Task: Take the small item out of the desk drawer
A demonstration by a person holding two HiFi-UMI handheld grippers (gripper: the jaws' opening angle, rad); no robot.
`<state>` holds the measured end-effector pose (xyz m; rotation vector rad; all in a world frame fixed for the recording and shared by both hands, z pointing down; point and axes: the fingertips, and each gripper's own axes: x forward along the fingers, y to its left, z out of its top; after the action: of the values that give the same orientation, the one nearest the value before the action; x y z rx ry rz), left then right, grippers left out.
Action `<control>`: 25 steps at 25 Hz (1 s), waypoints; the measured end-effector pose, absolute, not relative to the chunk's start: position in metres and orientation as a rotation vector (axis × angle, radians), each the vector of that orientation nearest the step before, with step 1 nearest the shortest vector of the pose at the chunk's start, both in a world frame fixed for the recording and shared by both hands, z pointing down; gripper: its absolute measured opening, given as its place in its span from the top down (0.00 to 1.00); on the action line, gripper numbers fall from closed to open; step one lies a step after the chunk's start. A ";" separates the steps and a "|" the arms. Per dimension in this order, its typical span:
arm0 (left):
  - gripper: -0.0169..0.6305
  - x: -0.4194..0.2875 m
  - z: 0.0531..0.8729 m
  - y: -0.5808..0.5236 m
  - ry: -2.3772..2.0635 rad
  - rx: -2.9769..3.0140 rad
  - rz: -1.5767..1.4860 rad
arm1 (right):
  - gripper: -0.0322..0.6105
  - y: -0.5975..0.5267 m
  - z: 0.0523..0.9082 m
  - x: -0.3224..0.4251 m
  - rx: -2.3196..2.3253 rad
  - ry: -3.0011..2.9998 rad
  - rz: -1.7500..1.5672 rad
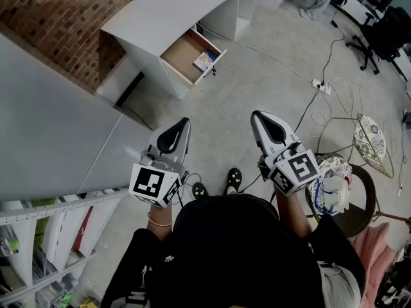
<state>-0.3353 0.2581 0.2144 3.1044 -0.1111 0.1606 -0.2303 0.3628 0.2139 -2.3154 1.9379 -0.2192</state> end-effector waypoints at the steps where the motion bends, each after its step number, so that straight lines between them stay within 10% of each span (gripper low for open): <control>1: 0.97 -0.334 0.214 0.259 -0.113 3.103 0.157 | 0.94 0.364 0.214 -0.229 -2.317 1.938 -0.219; 25: 0.97 -0.252 0.218 0.304 -0.091 3.136 0.184 | 0.94 0.425 0.220 -0.142 -2.286 1.831 -0.221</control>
<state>-0.2524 0.3040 0.2181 3.1363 -0.0909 0.1844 -0.1416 0.4246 0.2203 -2.2863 1.8309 -0.2209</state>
